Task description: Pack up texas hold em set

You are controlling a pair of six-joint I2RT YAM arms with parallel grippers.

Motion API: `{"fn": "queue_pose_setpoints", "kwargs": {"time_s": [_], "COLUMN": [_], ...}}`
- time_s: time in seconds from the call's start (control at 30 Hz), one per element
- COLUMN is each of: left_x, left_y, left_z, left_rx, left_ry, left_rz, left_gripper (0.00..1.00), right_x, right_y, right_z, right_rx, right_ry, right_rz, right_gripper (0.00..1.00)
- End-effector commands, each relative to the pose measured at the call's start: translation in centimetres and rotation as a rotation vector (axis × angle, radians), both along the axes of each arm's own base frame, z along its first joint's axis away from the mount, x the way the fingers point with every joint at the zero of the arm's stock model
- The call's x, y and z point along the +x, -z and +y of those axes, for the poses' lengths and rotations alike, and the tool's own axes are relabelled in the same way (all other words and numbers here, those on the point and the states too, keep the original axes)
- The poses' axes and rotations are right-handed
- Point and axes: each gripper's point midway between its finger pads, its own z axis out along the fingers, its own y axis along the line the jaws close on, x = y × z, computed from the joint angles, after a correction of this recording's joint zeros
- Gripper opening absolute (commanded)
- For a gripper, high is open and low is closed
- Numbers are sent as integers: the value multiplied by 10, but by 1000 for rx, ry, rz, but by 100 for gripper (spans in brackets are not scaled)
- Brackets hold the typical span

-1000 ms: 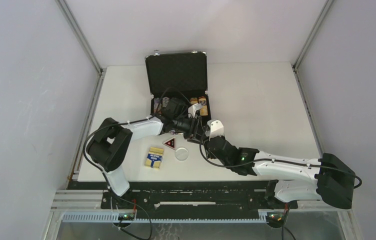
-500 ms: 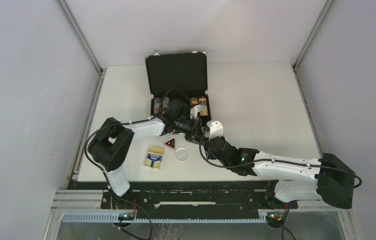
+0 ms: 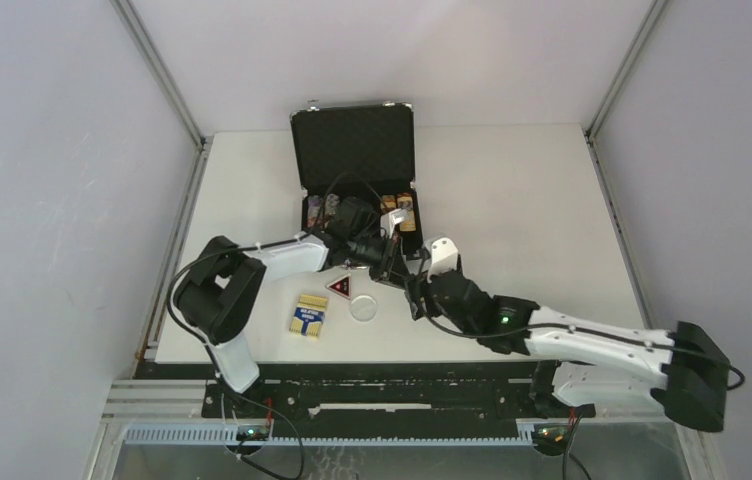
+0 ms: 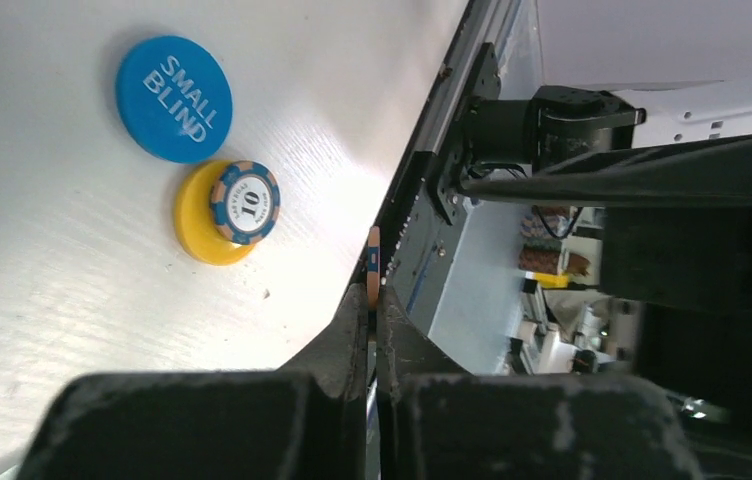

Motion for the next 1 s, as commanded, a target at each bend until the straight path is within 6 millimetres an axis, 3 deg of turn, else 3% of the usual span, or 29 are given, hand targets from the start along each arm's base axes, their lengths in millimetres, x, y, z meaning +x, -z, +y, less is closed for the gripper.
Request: {"fn": "queue_pose_setpoints", "kwargs": {"time_s": [0.0, 0.07, 0.13, 0.17, 0.27, 0.33, 0.47, 0.53, 0.7, 0.97], "left_x": [31, 46, 67, 78, 117, 133, 148, 149, 151, 151], "left_y": [-42, -49, -59, -67, -76, -79, -88, -92, -89, -82], "left_z": [5, 13, 28, 35, 77, 104, 146, 158, 175, 187], "left_rx": [-66, -65, -78, -104, -93, -42, 32, 54, 108, 146], "left_ry": [-40, -99, -207, -271, -517, -651, -854, -912, -987, -1027], "left_rz": [-236, -294, -336, -351, -385, -439, -537, -566, -592, -593], "left_gripper": [0, 0, 0, 0, 0, 0, 0, 0, 0, 0], "right_x": [-11, -7, 9, 20, 58, 78, 106, 117, 141, 143], "right_y": [-56, -78, -93, -97, -90, -78, -52, -45, -16, 25], "right_z": [11, 6, -7, -14, -30, -25, 13, 31, 58, 81], "right_rx": [221, 333, 406, 427, 436, 408, 354, 362, 339, 287], "right_ry": [-156, -188, -151, -118, -15, 2, -34, -58, -67, -100], "right_rz": [-41, -66, -88, -98, -81, -35, 54, 67, 152, 238], "right_gripper": [77, 76, 68, 59, 11, 0, 0, 0, 0, 0]}}
